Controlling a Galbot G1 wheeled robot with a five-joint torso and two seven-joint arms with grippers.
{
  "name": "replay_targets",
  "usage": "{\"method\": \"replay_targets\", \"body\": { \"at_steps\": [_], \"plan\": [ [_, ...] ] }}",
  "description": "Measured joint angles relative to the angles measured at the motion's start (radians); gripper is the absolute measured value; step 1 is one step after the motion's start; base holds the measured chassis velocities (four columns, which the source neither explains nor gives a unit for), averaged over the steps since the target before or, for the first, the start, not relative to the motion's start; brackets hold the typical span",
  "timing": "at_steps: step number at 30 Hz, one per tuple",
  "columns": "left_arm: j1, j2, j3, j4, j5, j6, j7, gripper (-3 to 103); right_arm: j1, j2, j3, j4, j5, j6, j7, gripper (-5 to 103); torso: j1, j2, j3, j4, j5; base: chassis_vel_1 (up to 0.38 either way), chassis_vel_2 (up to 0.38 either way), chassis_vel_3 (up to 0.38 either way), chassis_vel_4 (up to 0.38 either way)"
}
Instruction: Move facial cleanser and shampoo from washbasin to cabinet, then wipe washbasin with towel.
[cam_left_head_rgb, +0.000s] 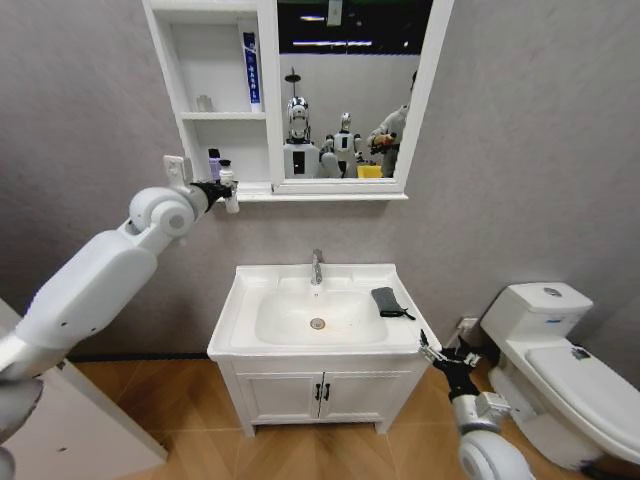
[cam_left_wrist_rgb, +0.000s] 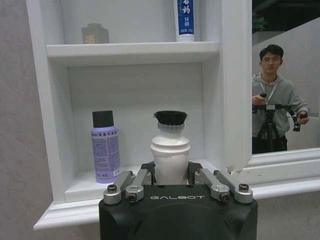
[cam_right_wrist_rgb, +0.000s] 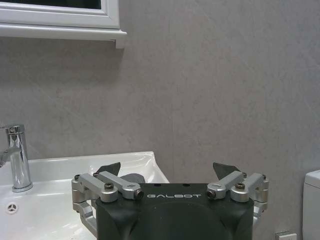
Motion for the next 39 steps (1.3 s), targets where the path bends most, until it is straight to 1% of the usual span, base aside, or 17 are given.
{"method": "replay_targets", "body": {
  "at_steps": [1, 2, 4, 5, 7, 11, 12, 14, 17, 18, 20, 23, 26, 33, 39],
  "plan": [
    [-0.050, -0.068, 0.021, 0.080, 0.010, -0.001, 0.007, 32, 0.001, -0.003, 0.005, -0.002, 0.004, 0.003, -0.001, 100, 0.000, 0.000, 0.000, -0.0001, 0.0001, 0.000, 0.000, 0.000, 0.000],
    [-0.074, -0.098, 0.027, 0.117, 0.010, -0.001, 0.009, 32, 0.001, -0.004, 0.007, -0.004, 0.007, 0.004, -0.002, 100, 0.000, 0.000, 0.000, -0.0004, 0.0001, 0.000, 0.000, 0.000, 0.000],
    [-0.083, -0.110, 0.029, 0.132, 0.012, -0.002, 0.012, 32, 0.001, -0.004, 0.008, -0.007, 0.007, 0.005, -0.003, 100, 0.000, 0.000, 0.000, -0.0003, 0.0001, 0.000, 0.000, 0.000, 0.000],
    [-0.103, -0.137, 0.038, 0.174, 0.025, -0.004, 0.024, 32, 0.001, -0.004, 0.011, -0.013, 0.008, 0.008, -0.007, 100, 0.000, 0.000, 0.000, -0.0003, 0.0002, 0.000, 0.000, 0.000, 0.000],
    [-0.123, -0.168, 0.044, 0.240, 0.055, -0.013, 0.046, 32, -0.001, -0.002, 0.013, -0.020, 0.009, 0.012, -0.011, 100, 0.000, 0.000, 0.000, -0.0003, 0.0001, 0.000, 0.000, 0.000, 0.000],
    [-0.133, -0.185, 0.046, 0.286, 0.082, -0.025, 0.060, 32, -0.002, -0.001, 0.014, -0.025, 0.009, 0.014, -0.013, 100, 0.000, 0.000, 0.000, -0.0002, 0.0001, 0.000, 0.000, 0.000, 0.000],
    [-0.144, -0.203, 0.046, 0.344, 0.114, -0.038, 0.079, 32, -0.002, 0.000, 0.014, -0.030, 0.010, 0.016, -0.015, 100, 0.000, 0.000, 0.000, 0.0000, 0.0000, 0.000, 0.000, 0.000, 0.000],
    [-0.155, -0.223, 0.048, 0.404, 0.143, -0.050, 0.101, 32, 0.002, -0.001, 0.014, -0.038, 0.010, 0.017, -0.016, 100, 0.000, 0.000, 0.000, 0.0001, -0.0002, 0.000, 0.000, 0.000, 0.000],
    [-0.170, -0.247, 0.048, 0.464, 0.176, -0.064, 0.123, 32, 0.009, -0.002, 0.013, -0.047, 0.010, 0.018, -0.017, 100, 0.000, 0.000, 0.000, 0.0001, -0.0001, 0.000, 0.000, 0.000, 0.000],
    [-0.170, -0.247, 0.048, 0.464, 0.176, -0.064, 0.123, 32, 0.009, -0.002, 0.013, -0.047, 0.010, 0.018, -0.017, 100, 0.000, 0.000, 0.000, 0.0001, -0.0001, 0.000, 0.000, 0.000, 0.000],
    [-0.183, -0.267, 0.042, 0.505, 0.201, -0.072, 0.140, 32, 0.013, -0.001, 0.012, -0.055, 0.010, 0.019, -0.018, 100, 0.000, 0.000, 0.000, -0.0001, -0.0002, 0.000, 0.000, 0.000, 0.000],
    [-0.191, -0.275, 0.039, 0.520, 0.210, -0.075, 0.147, 32, 0.014, 0.000, 0.012, -0.059, 0.010, 0.020, -0.018, 100, 0.000, 0.000, 0.000, -0.0002, -0.0002, 0.000, 0.000, 0.000, 0.000],
    [-0.225, -0.296, 0.042, 0.561, 0.225, -0.076, 0.172, 32, 0.011, 0.003, 0.013, -0.069, 0.010, 0.027, -0.023, 100, 0.000, 0.000, 0.000, -0.0002, 0.0000, 0.000, 0.000, 0.000, 0.000],
    [-0.243, -0.302, 0.067, 0.576, 0.225, -0.065, 0.191, 32, 0.013, 0.004, 0.016, -0.073, 0.012, 0.030, -0.025, 100, 0.000, 0.000, 0.000, -0.0001, 0.0000, 0.000, 0.000, 0.000, 0.000],
    [-0.244, -0.293, 0.086, 0.570, 0.219, -0.049, 0.203, 32, 0.010, 0.004, 0.024, -0.077, 0.015, 0.034, -0.029, 100, 0.000, 0.000, 0.000, -0.0001, 0.0000, 0.000, 0.000, 0.000, 0.000]
  ]
}}
